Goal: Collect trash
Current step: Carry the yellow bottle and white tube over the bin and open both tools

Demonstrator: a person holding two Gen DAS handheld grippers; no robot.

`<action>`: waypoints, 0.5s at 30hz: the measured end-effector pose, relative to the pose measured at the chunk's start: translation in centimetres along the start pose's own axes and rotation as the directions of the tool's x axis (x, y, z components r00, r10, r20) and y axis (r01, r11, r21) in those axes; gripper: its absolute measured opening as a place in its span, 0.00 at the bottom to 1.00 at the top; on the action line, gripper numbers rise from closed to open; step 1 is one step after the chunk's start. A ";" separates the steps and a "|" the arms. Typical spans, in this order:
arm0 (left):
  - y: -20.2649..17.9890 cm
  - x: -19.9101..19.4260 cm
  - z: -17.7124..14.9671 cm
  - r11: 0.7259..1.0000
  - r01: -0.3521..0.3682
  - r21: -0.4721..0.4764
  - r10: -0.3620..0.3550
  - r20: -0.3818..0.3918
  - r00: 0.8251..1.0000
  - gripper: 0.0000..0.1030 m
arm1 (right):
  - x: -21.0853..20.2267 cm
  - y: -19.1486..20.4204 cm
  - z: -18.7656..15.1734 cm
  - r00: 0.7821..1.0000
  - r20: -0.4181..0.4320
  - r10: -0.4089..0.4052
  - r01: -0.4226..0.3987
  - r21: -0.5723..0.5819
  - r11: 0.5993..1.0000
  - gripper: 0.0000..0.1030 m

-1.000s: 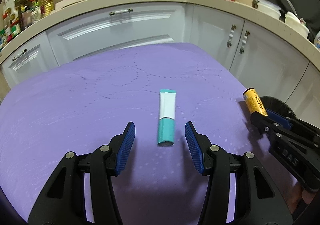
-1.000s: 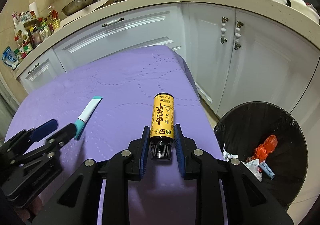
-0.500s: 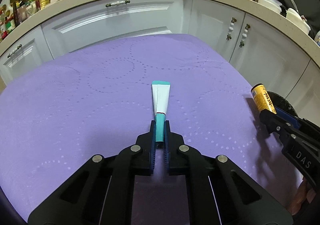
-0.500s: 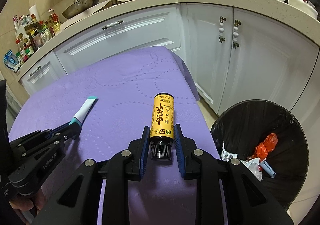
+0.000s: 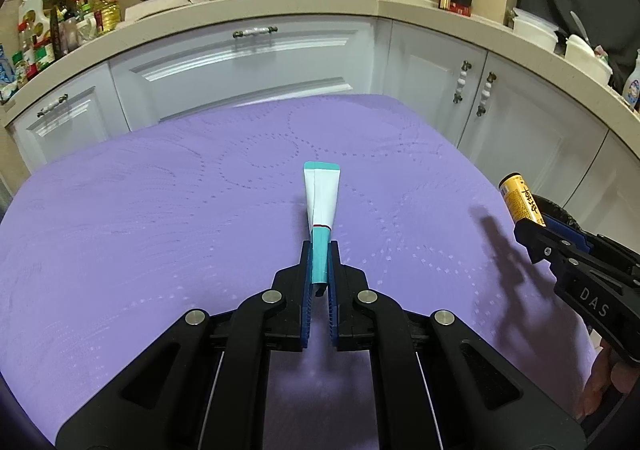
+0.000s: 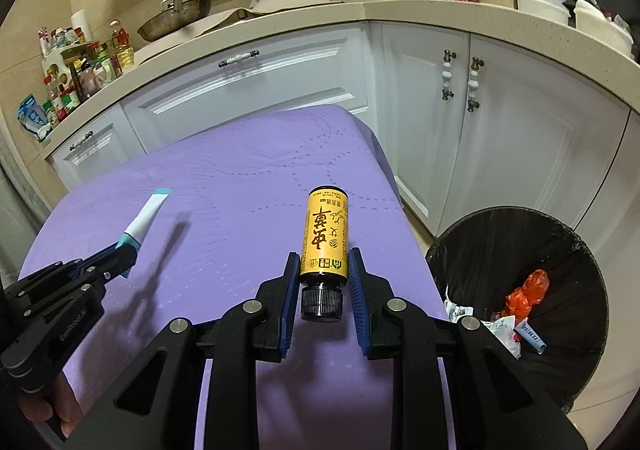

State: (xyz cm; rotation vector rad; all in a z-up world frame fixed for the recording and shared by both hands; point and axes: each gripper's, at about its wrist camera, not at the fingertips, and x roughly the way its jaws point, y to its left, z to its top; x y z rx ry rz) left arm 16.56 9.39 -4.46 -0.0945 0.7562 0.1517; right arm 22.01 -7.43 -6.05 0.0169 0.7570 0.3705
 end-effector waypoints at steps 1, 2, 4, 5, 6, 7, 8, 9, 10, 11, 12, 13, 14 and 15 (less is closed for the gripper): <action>0.1 -0.4 -0.1 1.000 0.000 -0.001 0.000 0.006 1.000 0.06 | -0.2 0.0 0.0 1.000 0.003 -0.001 0.001 -0.001 1.000 0.24; 0.2 -0.7 -0.1 1.000 0.000 -0.001 0.000 0.010 1.000 0.06 | -0.5 0.0 -0.1 1.000 0.007 -0.002 0.002 -0.002 1.000 0.24; 0.4 -1.4 -0.3 1.000 0.000 -0.003 0.001 0.020 1.000 0.06 | -1.1 0.0 -0.2 1.000 0.014 -0.005 0.005 -0.003 1.000 0.24; 0.4 -1.8 -0.4 1.000 -0.001 -0.005 0.001 0.026 1.000 0.06 | -1.4 0.0 -0.3 1.000 0.018 -0.007 0.007 -0.003 1.000 0.24; 0.5 -2.1 -0.5 1.000 -0.001 -0.006 0.001 0.029 1.000 0.06 | -1.7 0.0 -0.4 1.000 0.022 -0.010 0.010 -0.002 1.000 0.24; 0.6 -2.5 -0.6 1.000 0.000 -0.008 0.001 0.034 0.999 0.06 | -1.9 0.0 -0.4 1.000 0.025 -0.011 0.011 -0.002 1.000 0.24; 0.7 -2.8 -0.7 1.000 0.000 -0.010 0.000 0.038 0.999 0.06 | -2.2 0.0 -0.5 0.999 0.029 -0.013 0.013 -0.001 1.000 0.24; 0.7 -3.1 -0.8 1.000 0.002 -0.010 -0.001 0.041 0.999 0.06 | -2.4 0.0 -0.6 0.999 0.033 -0.015 0.015 0.000 1.000 0.24; 0.6 -3.3 -0.8 1.000 0.004 -0.010 -0.003 0.043 0.999 0.06 | -2.8 0.0 -0.6 0.999 0.037 -0.017 0.017 0.000 1.000 0.24; 0.6 -3.6 -0.9 1.000 0.006 -0.008 -0.006 0.047 0.999 0.06 | -3.0 -0.1 -0.7 0.999 0.041 -0.019 0.019 0.001 1.000 0.24; 0.5 -3.9 -1.0 1.000 0.009 -0.006 -0.008 0.050 0.999 0.06 | -3.3 -0.1 -0.8 0.999 0.045 -0.021 0.021 0.002 1.000 0.24; 0.4 -4.1 -1.1 1.000 0.010 -0.004 -0.010 0.054 0.999 0.06 | -3.6 -0.2 -0.9 0.998 0.050 -0.023 0.023 0.004 1.000 0.24; 0.2 -4.5 -1.2 1.000 0.016 -0.001 -0.016 0.058 0.998 0.06 | -3.9 -0.3 -1.0 0.998 0.054 -0.025 0.025 0.005 1.000 0.24; 0.1 -4.7 -1.4 1.000 0.019 0.001 -0.019 0.060 0.998 0.06 | -4.2 -0.5 -1.1 0.998 0.059 -0.029 0.028 0.006 1.000 0.24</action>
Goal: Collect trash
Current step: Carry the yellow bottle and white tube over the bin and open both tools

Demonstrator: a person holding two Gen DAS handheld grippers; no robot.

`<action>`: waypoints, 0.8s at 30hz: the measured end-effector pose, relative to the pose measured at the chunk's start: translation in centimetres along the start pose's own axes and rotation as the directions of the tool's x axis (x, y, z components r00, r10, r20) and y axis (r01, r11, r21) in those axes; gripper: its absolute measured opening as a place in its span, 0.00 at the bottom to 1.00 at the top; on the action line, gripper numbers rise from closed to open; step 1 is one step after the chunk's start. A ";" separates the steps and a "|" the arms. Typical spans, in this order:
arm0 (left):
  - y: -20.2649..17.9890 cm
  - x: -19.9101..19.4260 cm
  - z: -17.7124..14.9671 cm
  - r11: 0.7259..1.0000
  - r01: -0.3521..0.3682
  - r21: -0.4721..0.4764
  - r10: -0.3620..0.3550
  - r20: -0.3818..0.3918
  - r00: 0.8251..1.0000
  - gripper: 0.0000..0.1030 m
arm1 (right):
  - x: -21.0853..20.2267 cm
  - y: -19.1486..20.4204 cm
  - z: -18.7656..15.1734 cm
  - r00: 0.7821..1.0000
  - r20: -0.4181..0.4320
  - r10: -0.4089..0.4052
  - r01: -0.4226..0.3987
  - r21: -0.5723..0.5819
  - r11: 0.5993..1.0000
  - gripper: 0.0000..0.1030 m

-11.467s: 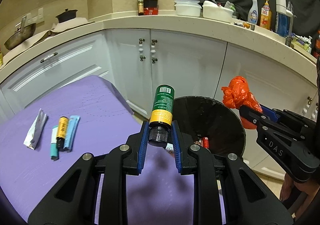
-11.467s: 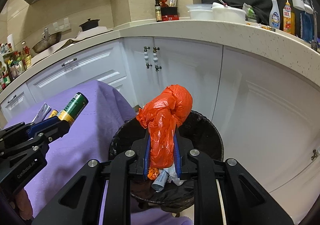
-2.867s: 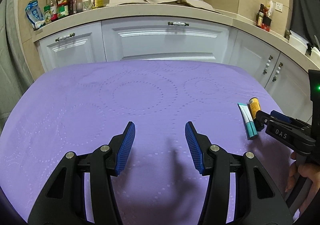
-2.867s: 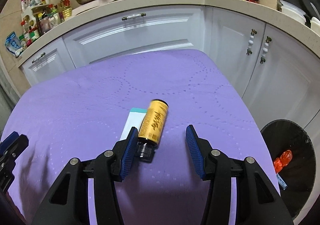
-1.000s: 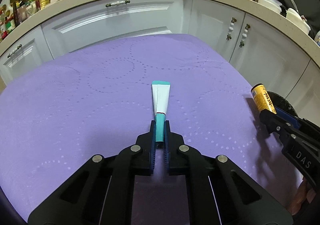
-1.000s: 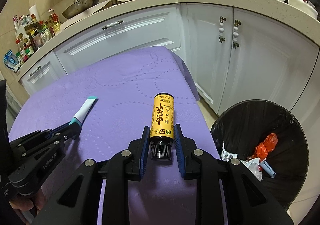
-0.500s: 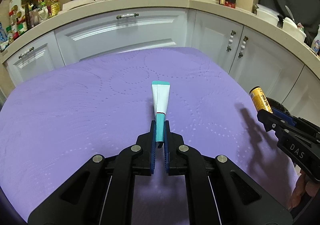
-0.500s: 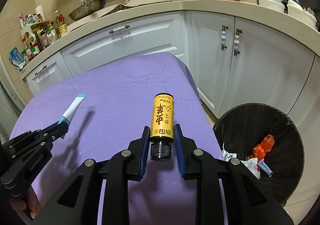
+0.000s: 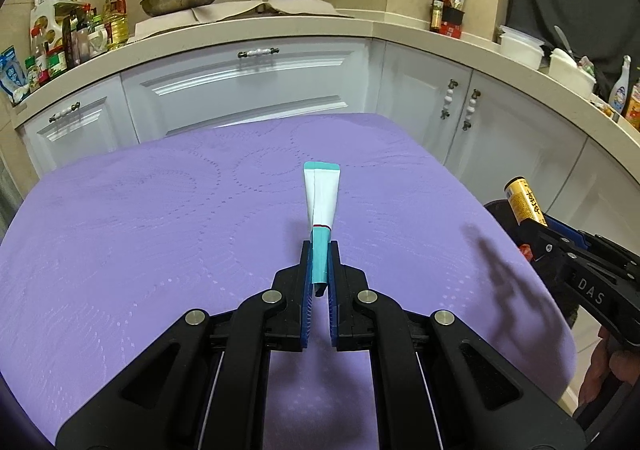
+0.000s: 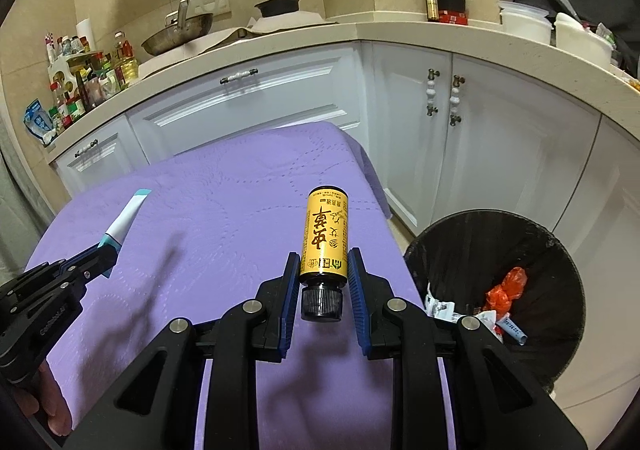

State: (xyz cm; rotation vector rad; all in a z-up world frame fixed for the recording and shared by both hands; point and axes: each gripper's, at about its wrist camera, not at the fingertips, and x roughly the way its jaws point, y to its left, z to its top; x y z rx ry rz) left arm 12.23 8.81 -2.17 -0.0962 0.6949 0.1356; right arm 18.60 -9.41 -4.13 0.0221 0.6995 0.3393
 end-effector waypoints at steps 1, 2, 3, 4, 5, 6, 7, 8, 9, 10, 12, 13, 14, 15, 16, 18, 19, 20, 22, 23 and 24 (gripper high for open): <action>-0.3 -0.3 -0.1 1.000 0.006 0.005 -0.006 0.004 1.000 0.06 | -0.2 -0.2 -0.1 1.000 0.003 -0.002 0.002 0.001 1.000 0.24; -0.5 -0.6 -0.1 1.000 0.010 0.008 -0.010 0.008 1.000 0.06 | -0.5 -0.4 -0.1 1.000 0.006 -0.006 0.006 0.004 1.000 0.24; -0.8 -0.9 -0.2 1.000 0.015 0.013 -0.016 0.012 1.000 0.06 | -0.7 -0.5 -0.2 1.000 0.009 -0.009 0.009 0.006 1.000 0.24; -1.1 -1.1 -0.2 1.000 0.023 0.018 -0.023 0.015 1.000 0.06 | -1.1 -0.9 -0.4 1.000 0.013 -0.014 0.014 0.011 1.000 0.24; -1.4 -1.3 -0.3 0.999 0.029 0.022 -0.030 0.018 0.999 0.06 | -1.3 -1.1 -0.5 1.000 0.016 -0.020 0.019 0.016 1.000 0.24; -1.8 -1.5 -0.3 0.999 0.037 0.027 -0.037 0.021 0.999 0.06 | -1.6 -1.5 -0.6 0.999 0.019 -0.026 0.026 0.022 0.999 0.24; -2.3 -1.8 -0.3 0.998 0.045 0.034 -0.046 0.025 0.999 0.06 | -1.9 -1.8 -0.8 0.999 0.021 -0.031 0.030 0.026 0.999 0.24; -2.6 -1.9 -0.4 0.998 0.050 0.039 -0.052 0.027 0.998 0.06 | -2.2 -2.2 -0.9 0.999 0.024 -0.037 0.036 0.032 0.999 0.24; -3.0 -2.0 -0.4 0.997 0.057 0.046 -0.059 0.030 0.998 0.06 | -2.4 -2.6 -1.1 0.999 0.026 -0.043 0.042 0.038 0.998 0.24; -3.6 -2.2 -0.4 0.996 0.067 0.057 -0.069 0.032 0.997 0.06 | -2.7 -3.2 -1.2 0.998 0.028 -0.051 0.050 0.046 0.998 0.24; -4.6 -2.4 -0.4 0.994 0.082 0.072 -0.084 0.034 0.996 0.06 | -3.3 -4.2 -1.6 0.997 0.032 -0.067 0.065 0.061 0.996 0.24; -4.9 -2.4 -0.4 0.993 0.088 0.078 -0.090 0.034 0.995 0.06 | -3.5 -4.6 -1.7 0.997 0.034 -0.074 0.071 0.068 0.995 0.24; -5.5 -2.5 -0.4 0.991 0.096 0.088 -0.100 0.035 0.994 0.06 | -3.8 -5.1 -1.8 0.996 0.035 -0.082 0.079 0.077 0.994 0.24; -6.0 -2.6 -0.4 0.990 0.104 0.097 -0.108 0.035 0.994 0.06 | -4.0 -5.5 -2.0 0.995 0.036 -0.088 0.085 0.083 0.993 0.24; -6.7 -2.6 -0.3 0.988 0.113 0.108 -0.118 0.036 0.992 0.06 | -4.3 -6.2 -2.2 0.994 0.038 -0.100 0.096 0.094 0.991 0.24; -7.7 -2.7 -0.3 0.984 0.129 0.122 -0.134 0.036 0.990 0.06 | -4.7 -7.0 -2.4 0.993 0.040 -0.114 0.109 0.107 0.988 0.24; -8.3 -2.7 -0.2 0.982 0.138 0.131 -0.144 0.036 0.989 0.06 | -5.0 -7.6 -2.6 0.991 0.042 -0.126 0.120 0.115 0.986 0.24; -8.8 -2.7 -0.2 0.980 0.144 0.139 -0.150 0.036 0.988 0.06 | -5.3 -8.1 -2.7 0.990 0.043 -0.135 0.129 0.120 0.984 0.24; -10.1 -2.6 -0.2 0.974 0.161 0.159 -0.168 0.033 0.985 0.06 | -5.7 -9.0 -2.9 0.987 0.046 -0.154 0.147 0.131 0.980 0.24; -10.6 -2.6 -0.2 0.972 0.166 0.166 -0.174 0.032 0.984 0.06 | -6.0 -9.5 -2.9 0.985 0.047 -0.166 0.158 0.137 0.978 0.24; -11.2 -2.5 -0.3 0.969 0.175 0.175 -0.183 0.030 0.983 0.06 | -6.1 -9.9 -3.0 0.984 0.048 -0.173 0.165 0.141 0.976 0.24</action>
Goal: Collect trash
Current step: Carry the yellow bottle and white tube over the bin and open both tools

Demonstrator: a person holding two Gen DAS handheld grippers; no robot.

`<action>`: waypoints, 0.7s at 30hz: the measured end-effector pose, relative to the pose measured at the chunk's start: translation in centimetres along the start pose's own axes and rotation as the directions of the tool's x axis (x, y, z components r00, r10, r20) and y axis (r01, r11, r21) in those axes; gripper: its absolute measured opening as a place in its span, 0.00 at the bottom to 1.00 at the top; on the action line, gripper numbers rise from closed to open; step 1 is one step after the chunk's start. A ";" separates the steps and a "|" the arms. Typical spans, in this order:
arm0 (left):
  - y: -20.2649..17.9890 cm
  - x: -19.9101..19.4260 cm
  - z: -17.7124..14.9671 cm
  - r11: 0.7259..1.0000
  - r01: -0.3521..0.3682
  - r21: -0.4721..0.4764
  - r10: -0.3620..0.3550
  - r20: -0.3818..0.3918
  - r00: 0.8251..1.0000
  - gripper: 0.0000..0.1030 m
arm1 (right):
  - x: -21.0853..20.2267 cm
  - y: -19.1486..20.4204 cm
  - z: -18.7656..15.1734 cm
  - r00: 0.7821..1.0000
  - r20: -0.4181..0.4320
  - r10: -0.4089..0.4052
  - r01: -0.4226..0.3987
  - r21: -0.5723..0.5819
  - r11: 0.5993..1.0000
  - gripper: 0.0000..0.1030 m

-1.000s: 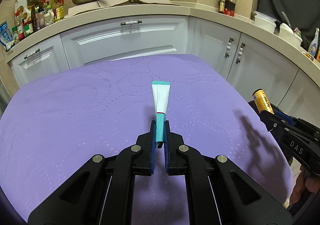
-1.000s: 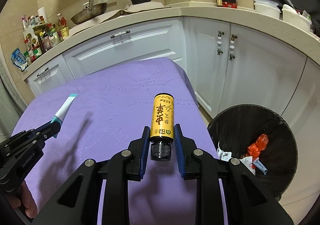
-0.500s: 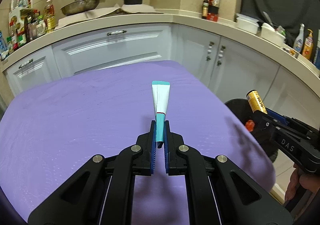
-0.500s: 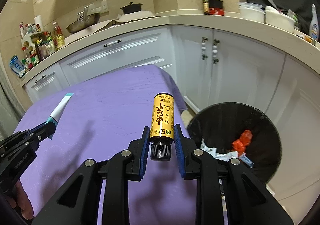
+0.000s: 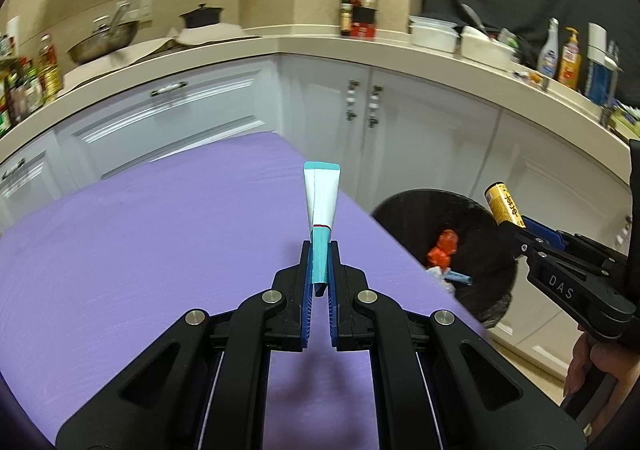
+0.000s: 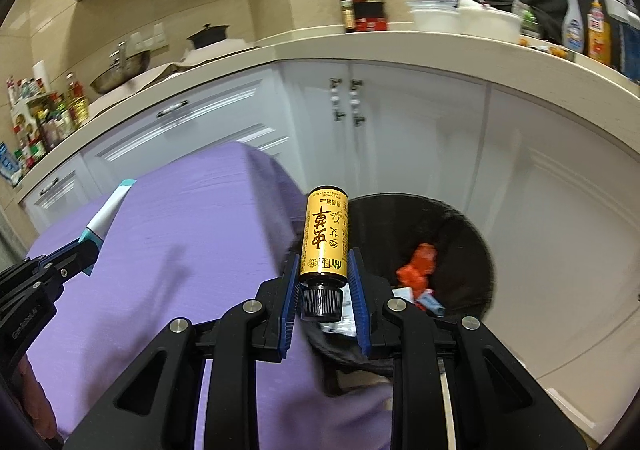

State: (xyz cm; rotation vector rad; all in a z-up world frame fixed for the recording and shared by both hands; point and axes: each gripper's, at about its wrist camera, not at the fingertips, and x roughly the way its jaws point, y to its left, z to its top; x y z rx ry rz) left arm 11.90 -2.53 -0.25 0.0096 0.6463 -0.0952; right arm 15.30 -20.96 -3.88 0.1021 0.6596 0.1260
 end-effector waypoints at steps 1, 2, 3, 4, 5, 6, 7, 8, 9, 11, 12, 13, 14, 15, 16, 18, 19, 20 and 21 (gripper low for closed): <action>-0.7 0.2 0.1 1.000 0.012 0.010 -0.012 -0.001 1.000 0.06 | -0.1 -0.6 0.0 1.000 0.002 -0.010 0.010 0.007 1.000 0.24; -1.3 0.3 0.1 1.000 0.019 0.016 -0.019 -0.002 1.000 0.06 | -0.1 -1.0 0.0 1.000 0.002 -0.018 0.018 0.012 1.000 0.24; -1.9 0.6 0.1 0.999 0.028 0.025 -0.028 -0.004 1.000 0.06 | -0.1 -1.4 0.1 1.000 0.002 -0.026 0.026 0.018 1.000 0.24; -2.5 0.8 0.2 0.999 0.039 0.032 -0.038 -0.006 0.999 0.06 | -0.2 -2.0 0.0 0.999 0.002 -0.034 0.034 0.025 0.999 0.24; -3.1 1.0 0.2 0.998 0.049 0.039 -0.049 -0.009 0.999 0.06 | -0.2 -2.3 0.0 0.999 0.002 -0.042 0.042 0.028 0.999 0.24; -3.5 1.2 0.3 0.997 0.056 0.045 -0.056 -0.009 0.998 0.06 | -0.2 -2.6 0.0 0.999 0.002 -0.048 0.048 0.032 0.998 0.24; -4.1 1.4 0.5 0.997 0.064 0.053 -0.064 -0.008 0.998 0.06 | -0.3 -3.1 0.0 0.998 0.003 -0.056 0.056 0.036 0.998 0.24; -4.5 1.7 0.6 0.996 0.070 0.061 -0.070 -0.006 0.998 0.06 | -0.2 -3.4 0.1 0.998 0.004 -0.061 0.061 0.038 0.997 0.24; -4.8 1.8 0.7 0.995 0.075 0.067 -0.074 -0.005 0.997 0.06 | -0.2 -3.7 0.2 0.998 0.004 -0.065 0.065 0.040 0.997 0.24; -5.7 2.4 1.1 0.993 0.086 0.079 -0.086 -0.006 0.996 0.06 | -0.1 -4.3 0.4 0.997 0.007 -0.072 0.072 0.044 0.996 0.24; -6.0 2.6 1.3 0.993 0.090 0.082 -0.090 -0.006 0.996 0.06 | 0.0 -4.5 0.6 0.997 0.008 -0.075 0.074 0.045 0.996 0.24; -6.4 3.0 1.6 0.992 0.095 0.088 -0.094 -0.006 0.996 0.06 | 0.1 -4.7 0.7 0.997 0.009 -0.077 0.076 0.045 0.996 0.24; -6.6 3.3 1.7 0.991 0.097 0.091 -0.097 -0.008 0.995 0.06 | 0.3 -4.8 0.8 0.997 0.009 -0.079 0.078 0.043 0.996 0.24; -6.9 3.6 1.8 0.990 0.101 0.094 -0.100 -0.011 0.995 0.06 | 0.4 -4.8 0.9 0.997 0.010 -0.081 0.080 0.042 0.996 0.24; -7.1 4.0 1.9 0.990 0.103 0.097 -0.102 -0.014 0.995 0.06 | 0.5 -4.9 1.0 0.997 0.010 -0.083 0.082 0.041 0.996 0.24; -7.4 4.6 2.0 0.989 0.106 0.100 -0.105 -0.017 0.994 0.06 | 0.8 -5.1 1.1 0.996 0.011 -0.088 0.088 0.037 0.995 0.24; -7.5 4.9 2.1 0.989 0.108 0.101 -0.106 -0.021 0.994 0.06 | 1.0 -5.2 1.2 0.996 0.010 -0.090 0.090 0.036 0.995 0.24; -7.7 5.2 2.1 0.989 0.110 0.100 -0.108 -0.025 0.994 0.06 | 1.2 -5.3 1.3 0.996 0.008 -0.090 0.090 0.037 0.995 0.24; -7.8 5.5 2.2 0.989 0.112 0.102 -0.110 -0.028 0.994 0.06 | 1.5 -5.4 1.4 0.996 0.006 -0.090 0.090 0.039 0.995 0.24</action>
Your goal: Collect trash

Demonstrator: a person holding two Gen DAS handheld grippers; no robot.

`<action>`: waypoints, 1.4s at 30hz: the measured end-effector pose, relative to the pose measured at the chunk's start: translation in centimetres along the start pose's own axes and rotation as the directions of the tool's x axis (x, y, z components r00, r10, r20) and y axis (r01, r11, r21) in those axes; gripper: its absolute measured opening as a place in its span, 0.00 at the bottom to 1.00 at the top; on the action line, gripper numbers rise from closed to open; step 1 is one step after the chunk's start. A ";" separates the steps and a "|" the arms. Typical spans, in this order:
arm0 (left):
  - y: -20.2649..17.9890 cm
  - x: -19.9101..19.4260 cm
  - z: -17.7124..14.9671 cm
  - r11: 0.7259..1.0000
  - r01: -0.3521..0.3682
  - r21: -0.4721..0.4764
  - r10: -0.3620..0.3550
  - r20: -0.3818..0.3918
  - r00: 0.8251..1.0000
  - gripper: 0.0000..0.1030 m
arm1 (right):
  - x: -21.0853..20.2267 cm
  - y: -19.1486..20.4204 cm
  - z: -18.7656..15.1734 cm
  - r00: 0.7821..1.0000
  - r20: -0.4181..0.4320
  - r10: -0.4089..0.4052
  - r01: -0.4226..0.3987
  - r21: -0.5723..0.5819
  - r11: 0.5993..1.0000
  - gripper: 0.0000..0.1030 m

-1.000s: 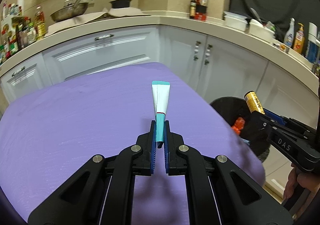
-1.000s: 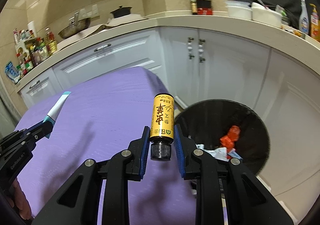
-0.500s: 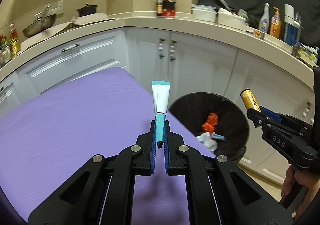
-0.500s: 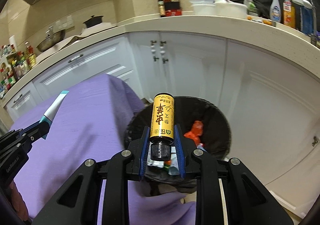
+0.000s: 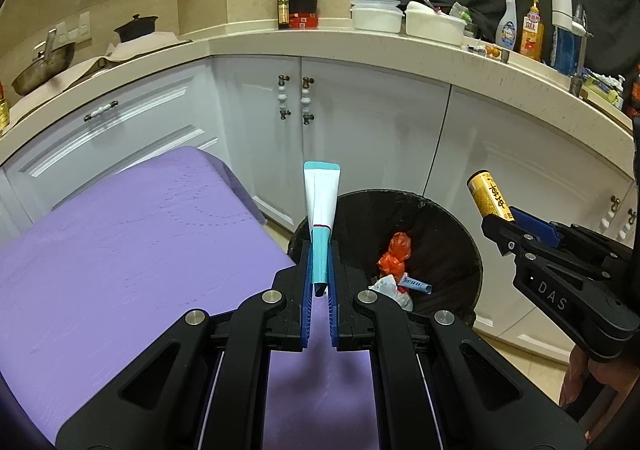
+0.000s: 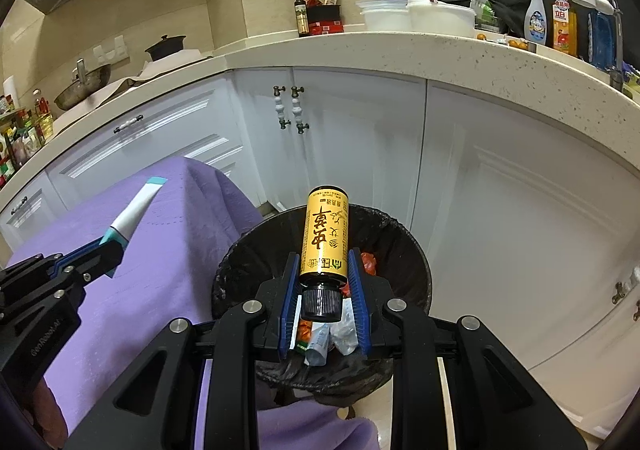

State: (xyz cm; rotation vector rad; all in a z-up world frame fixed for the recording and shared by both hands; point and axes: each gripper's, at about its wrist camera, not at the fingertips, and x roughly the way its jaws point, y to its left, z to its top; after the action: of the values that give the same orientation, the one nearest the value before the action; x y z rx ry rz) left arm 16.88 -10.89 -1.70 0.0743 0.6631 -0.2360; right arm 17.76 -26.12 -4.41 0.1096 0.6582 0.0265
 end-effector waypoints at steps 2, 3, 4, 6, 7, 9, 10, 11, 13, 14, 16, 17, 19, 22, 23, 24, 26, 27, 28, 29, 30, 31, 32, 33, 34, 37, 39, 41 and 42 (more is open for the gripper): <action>-0.1 0.5 0.1 1.000 0.000 0.003 0.000 -0.003 1.000 0.06 | 0.5 -0.1 0.2 1.000 -0.005 0.000 0.000 0.001 1.000 0.24; -0.2 0.8 0.1 1.000 0.001 0.004 -0.001 -0.006 1.000 0.06 | 0.7 -0.2 0.3 1.000 -0.007 0.000 0.000 0.003 1.000 0.24; -0.2 1.1 0.2 1.000 0.001 0.004 -0.001 -0.008 1.000 0.06 | 0.9 -0.2 0.3 1.000 -0.008 0.000 0.000 0.004 1.000 0.24; -0.3 1.8 0.3 1.000 0.002 0.005 -0.002 -0.015 1.000 0.06 | 1.2 -0.3 0.4 1.000 -0.011 -0.001 0.001 0.006 1.000 0.24; -0.4 2.1 0.4 1.000 0.002 0.005 -0.002 -0.019 1.000 0.06 | 1.6 -0.4 0.5 1.000 -0.012 -0.001 0.001 0.009 1.000 0.24; -0.5 2.6 0.5 1.000 0.001 0.008 -0.001 -0.022 1.000 0.06 | 2.1 -0.5 0.6 1.000 -0.016 -0.003 0.003 0.012 1.000 0.24; -0.5 2.9 0.6 1.000 0.001 0.010 -0.001 -0.024 1.000 0.06 | 2.4 -0.6 0.7 1.000 -0.019 -0.004 0.004 0.014 1.000 0.24; -0.6 3.2 0.6 1.000 0.002 0.012 -0.002 -0.026 1.000 0.07 | 2.7 -0.7 0.7 1.000 -0.020 -0.005 0.005 0.017 1.000 0.24; -0.7 3.9 0.7 1.000 0.009 0.016 -0.009 -0.036 0.999 0.08 | 3.3 -0.8 0.7 1.000 -0.022 -0.005 0.005 0.026 1.000 0.26; -0.8 4.3 0.7 1.000 0.007 0.017 -0.007 -0.042 0.999 0.11 | 3.5 -0.9 0.8 1.000 -0.022 -0.008 0.009 0.032 0.999 0.35; -0.9 5.0 0.8 1.000 0.003 0.017 -0.003 -0.047 0.999 0.18 | 4.0 -1.1 0.9 1.000 -0.019 -0.022 0.023 0.041 0.999 0.45; -0.9 5.3 0.9 1.000 0.003 0.017 -0.002 -0.050 0.999 0.19 | 4.1 -1.0 0.8 1.000 -0.021 -0.023 0.023 0.042 0.999 0.45; -0.9 5.7 0.8 1.000 0.000 0.019 0.001 -0.057 0.998 0.21 | 4.1 -1.0 0.9 0.999 -0.022 -0.025 0.026 0.045 0.999 0.45; -0.8 5.7 0.9 1.000 0.002 0.014 -0.001 -0.056 0.998 0.31 | 3.8 -0.8 0.8 0.999 -0.018 -0.031 0.032 0.039 0.999 0.47; -0.7 5.5 0.9 1.000 0.002 0.009 -0.001 -0.050 0.999 0.42 | 3.7 -0.8 0.8 0.999 -0.016 -0.034 0.035 0.038 0.999 0.48; -0.7 5.3 0.9 1.000 0.001 0.003 -0.001 -0.042 0.999 0.45 | 3.6 -0.8 0.8 0.999 -0.015 -0.036 0.036 0.038 0.999 0.49; -0.5 4.8 1.1 1.000 0.003 -0.005 -0.003 -0.027 1.000 0.46 | 3.3 -0.8 0.6 0.999 -0.015 -0.038 0.038 0.041 0.998 0.50; -0.4 4.5 1.2 1.000 0.004 -0.006 -0.004 -0.023 1.000 0.46 | 3.2 -0.7 0.7 0.999 -0.013 -0.039 0.039 0.042 0.998 0.50; -0.3 4.3 1.2 1.000 0.003 -0.008 -0.003 -0.018 1.000 0.46 | 3.0 -0.6 0.7 0.999 -0.012 -0.039 0.040 0.042 0.998 0.51; -0.2 4.0 1.3 1.000 0.001 -0.010 -0.001 -0.013 1.000 0.47 | 2.7 -0.5 0.6 0.999 -0.007 -0.040 0.041 0.041 0.998 0.52; -0.1 3.7 1.4 1.000 0.000 -0.012 0.000 -0.006 1.000 0.47 | 2.5 -0.5 0.7 0.999 -0.003 -0.041 0.041 0.041 0.998 0.53; -0.1 3.4 1.3 1.000 0.000 -0.015 0.000 0.002 1.000 0.49 | 2.1 -0.3 0.6 0.999 0.004 -0.043 0.043 0.039 0.998 0.54; 0.1 3.0 1.3 1.000 -0.001 -0.018 0.001 0.010 1.000 0.51 | 1.8 -0.3 0.7 0.999 0.008 -0.043 0.043 0.037 0.998 0.55; 0.2 2.6 1.3 1.000 -0.002 -0.021 0.002 0.017 1.000 0.52 | 1.3 -0.2 0.6 0.999 0.015 -0.042 0.042 0.038 0.998 0.56; 0.4 2.1 1.2 1.000 -0.003 -0.025 0.003 0.025 1.000 0.52 | 1.1 0.0 0.7 0.999 0.020 -0.042 0.041 0.038 0.998 0.56; 0.7 0.9 0.9 1.000 -0.013 -0.028 0.014 0.046 0.999 0.55 | 0.0 0.4 0.5 0.999 0.037 -0.040 0.039 0.033 0.999 0.59; 1.0 0.0 0.7 0.999 -0.020 -0.029 0.022 0.060 0.998 0.58 | -0.6 0.7 0.4 0.998 0.047 -0.040 0.038 0.028 0.999 0.61; 1.3 -0.8 0.4 0.999 -0.026 -0.032 0.028 0.070 0.997 0.58 | -1.0 1.1 0.2 0.998 0.053 -0.037 0.036 0.022 0.999 0.62; 1.5 -1.2 0.2 0.999 -0.027 -0.035 0.030 0.071 0.997 0.59 | -1.3 1.2 0.2 0.998 0.055 -0.036 0.035 0.019 0.999 0.63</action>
State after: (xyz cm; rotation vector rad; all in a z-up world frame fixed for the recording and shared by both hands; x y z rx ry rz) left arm 16.47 -9.23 -0.86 0.0430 0.5939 -0.1989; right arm 16.87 -24.97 -3.37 0.1153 0.6054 -0.0168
